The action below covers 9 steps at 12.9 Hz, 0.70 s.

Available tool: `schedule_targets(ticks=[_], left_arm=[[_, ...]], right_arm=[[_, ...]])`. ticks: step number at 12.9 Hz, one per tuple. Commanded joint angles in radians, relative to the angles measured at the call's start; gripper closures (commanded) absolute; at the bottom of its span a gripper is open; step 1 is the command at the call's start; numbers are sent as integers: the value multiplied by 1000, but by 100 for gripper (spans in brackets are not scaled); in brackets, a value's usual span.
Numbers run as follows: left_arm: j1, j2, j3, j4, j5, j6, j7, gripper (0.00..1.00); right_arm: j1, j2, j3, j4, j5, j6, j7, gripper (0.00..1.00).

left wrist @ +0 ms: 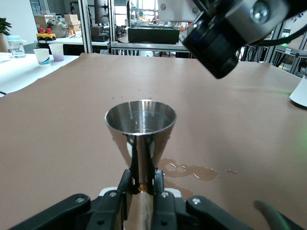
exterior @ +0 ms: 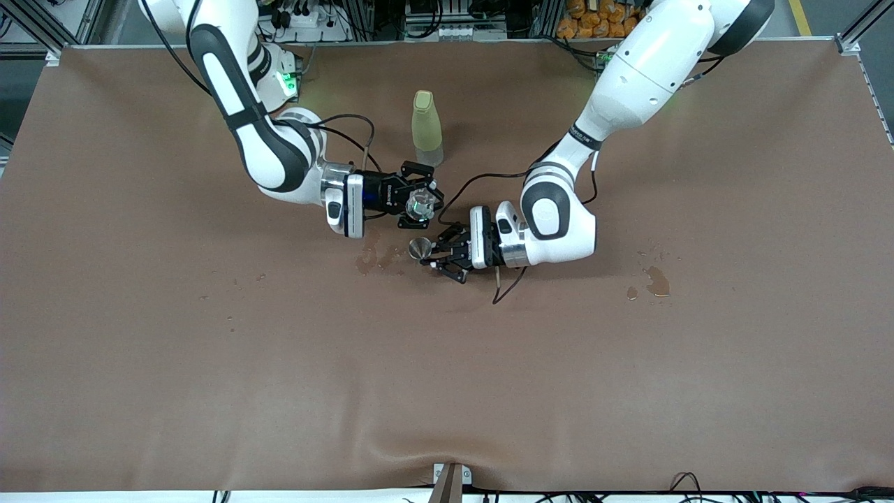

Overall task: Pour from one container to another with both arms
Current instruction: 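Tilt the beaker rim over the jigger with the right gripper, then pour liquid from the beaker into the held jigger, right gripper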

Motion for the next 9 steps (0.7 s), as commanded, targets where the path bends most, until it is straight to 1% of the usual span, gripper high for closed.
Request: schedule_targets(ticks=[1, 9], left_arm=[[-5, -5, 1, -4, -15, 9, 12, 100], [-8, -5, -1, -9, -15, 9, 12, 100]], right_arm=[[-1, 19, -1, 18, 24, 2, 23, 100], [0, 21, -1, 19, 24, 0, 88, 100]])
